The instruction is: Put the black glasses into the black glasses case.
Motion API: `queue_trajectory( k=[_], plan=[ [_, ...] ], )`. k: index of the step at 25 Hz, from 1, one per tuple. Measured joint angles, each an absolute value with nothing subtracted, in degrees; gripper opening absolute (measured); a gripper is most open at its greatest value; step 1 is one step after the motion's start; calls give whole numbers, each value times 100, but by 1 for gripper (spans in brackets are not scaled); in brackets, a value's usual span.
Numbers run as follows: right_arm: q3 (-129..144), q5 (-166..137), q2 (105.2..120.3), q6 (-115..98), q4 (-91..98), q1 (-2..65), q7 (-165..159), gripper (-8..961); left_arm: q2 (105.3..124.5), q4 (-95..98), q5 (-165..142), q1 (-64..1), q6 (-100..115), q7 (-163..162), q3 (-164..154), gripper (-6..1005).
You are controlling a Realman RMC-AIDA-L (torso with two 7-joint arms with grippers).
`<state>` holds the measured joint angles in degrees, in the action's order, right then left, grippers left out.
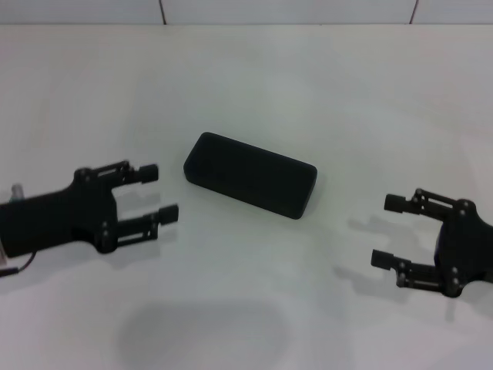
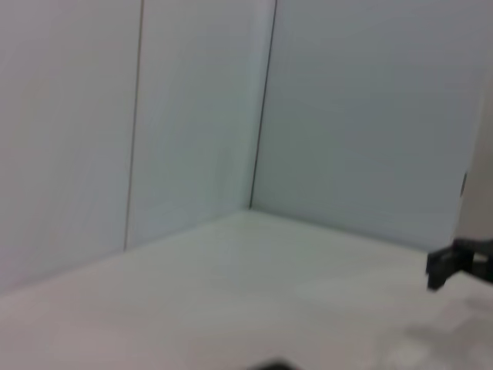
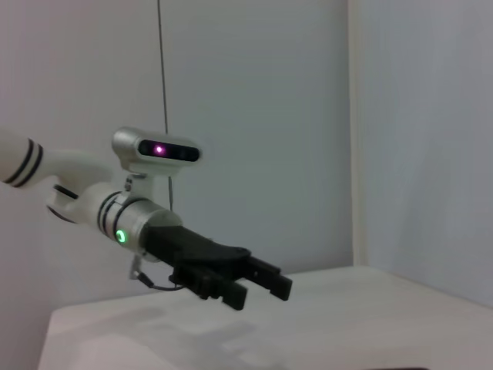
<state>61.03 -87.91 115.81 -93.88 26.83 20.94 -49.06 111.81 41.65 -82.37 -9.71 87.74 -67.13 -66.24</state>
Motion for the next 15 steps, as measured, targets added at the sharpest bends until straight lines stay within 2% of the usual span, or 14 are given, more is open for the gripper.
queue_trajectory(
  k=[2, 4, 7, 10, 15],
  plan=[
    [6107, -8788, 11592, -9337, 2618, 1994, -4784, 768, 11272, 4112, -8504, -888, 8741, -6573, -6440, 488],
    [6090, -8770, 11594, -9243, 2456, 1938, -4667, 768, 11410, 4072, -8829, -828, 8732, -6457, -6119, 723],
    [6052, -8762, 11590, -8978, 2165, 1936, -4536, 768, 11582, 4032, -9332, -762, 8731, -6410, -5616, 798],
    [6050, -8762, 11592, -8716, 2037, 1942, -4494, 768, 11658, 3913, -9629, -759, 8729, -6401, -5297, 874],
    [6037, -8729, 11597, -8616, 2005, 1960, -4464, 768, 11671, 3826, -9666, -755, 8752, -6393, -5208, 866]
  ],
)
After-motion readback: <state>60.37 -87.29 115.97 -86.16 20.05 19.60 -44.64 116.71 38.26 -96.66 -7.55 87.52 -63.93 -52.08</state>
